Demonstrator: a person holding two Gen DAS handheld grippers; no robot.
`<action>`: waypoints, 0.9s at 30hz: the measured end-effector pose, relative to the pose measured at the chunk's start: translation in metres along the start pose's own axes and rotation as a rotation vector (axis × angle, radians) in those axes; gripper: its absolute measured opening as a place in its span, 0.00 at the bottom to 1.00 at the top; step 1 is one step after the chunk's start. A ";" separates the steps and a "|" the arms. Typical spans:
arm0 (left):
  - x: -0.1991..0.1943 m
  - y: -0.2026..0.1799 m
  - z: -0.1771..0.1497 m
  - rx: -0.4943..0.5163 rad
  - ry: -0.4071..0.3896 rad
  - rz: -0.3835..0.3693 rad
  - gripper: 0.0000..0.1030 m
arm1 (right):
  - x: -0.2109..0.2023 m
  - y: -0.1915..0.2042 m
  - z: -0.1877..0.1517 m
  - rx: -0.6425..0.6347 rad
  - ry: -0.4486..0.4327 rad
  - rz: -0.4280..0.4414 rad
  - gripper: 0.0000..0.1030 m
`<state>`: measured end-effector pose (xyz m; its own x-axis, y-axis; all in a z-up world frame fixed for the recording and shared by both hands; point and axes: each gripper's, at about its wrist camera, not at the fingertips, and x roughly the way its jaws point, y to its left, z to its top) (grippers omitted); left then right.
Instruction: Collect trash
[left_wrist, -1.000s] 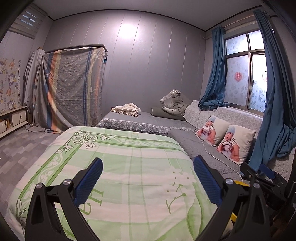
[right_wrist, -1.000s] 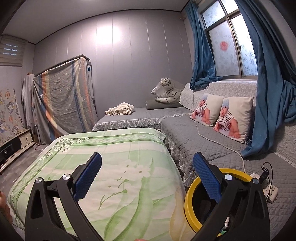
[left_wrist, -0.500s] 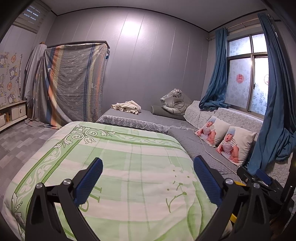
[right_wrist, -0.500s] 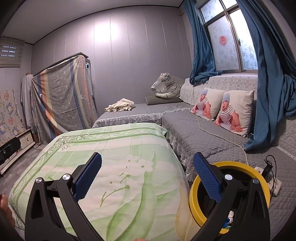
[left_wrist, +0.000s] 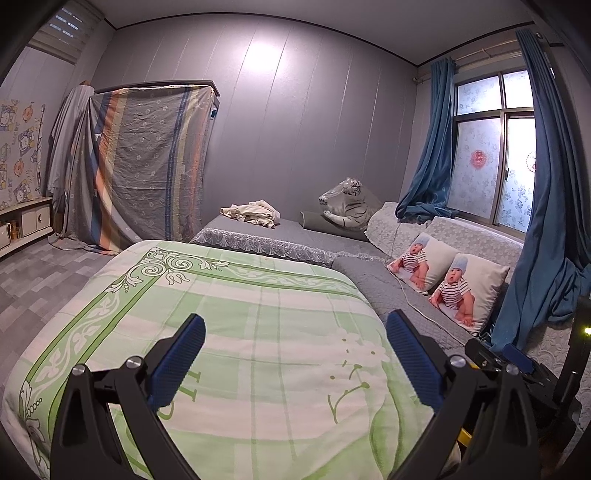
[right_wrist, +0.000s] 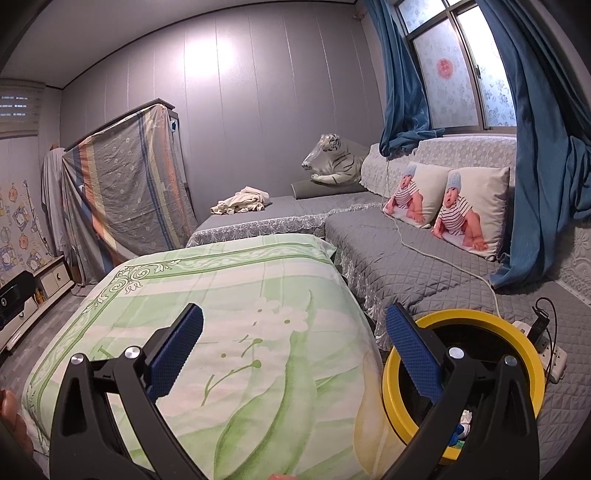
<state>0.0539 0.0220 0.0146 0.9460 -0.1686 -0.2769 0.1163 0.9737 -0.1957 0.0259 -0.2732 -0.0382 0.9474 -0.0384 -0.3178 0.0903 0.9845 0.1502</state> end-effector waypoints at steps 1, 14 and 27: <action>0.000 0.000 0.000 -0.001 0.001 -0.001 0.92 | 0.000 0.000 0.000 -0.003 -0.001 0.001 0.92; 0.001 0.000 -0.001 -0.003 0.006 -0.008 0.92 | 0.001 0.003 -0.002 -0.008 0.010 0.012 0.92; 0.001 -0.001 -0.003 -0.003 0.012 -0.016 0.92 | 0.003 0.003 -0.003 -0.006 0.020 0.015 0.92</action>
<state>0.0539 0.0203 0.0119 0.9402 -0.1862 -0.2852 0.1307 0.9704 -0.2029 0.0281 -0.2701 -0.0416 0.9424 -0.0201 -0.3339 0.0739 0.9860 0.1492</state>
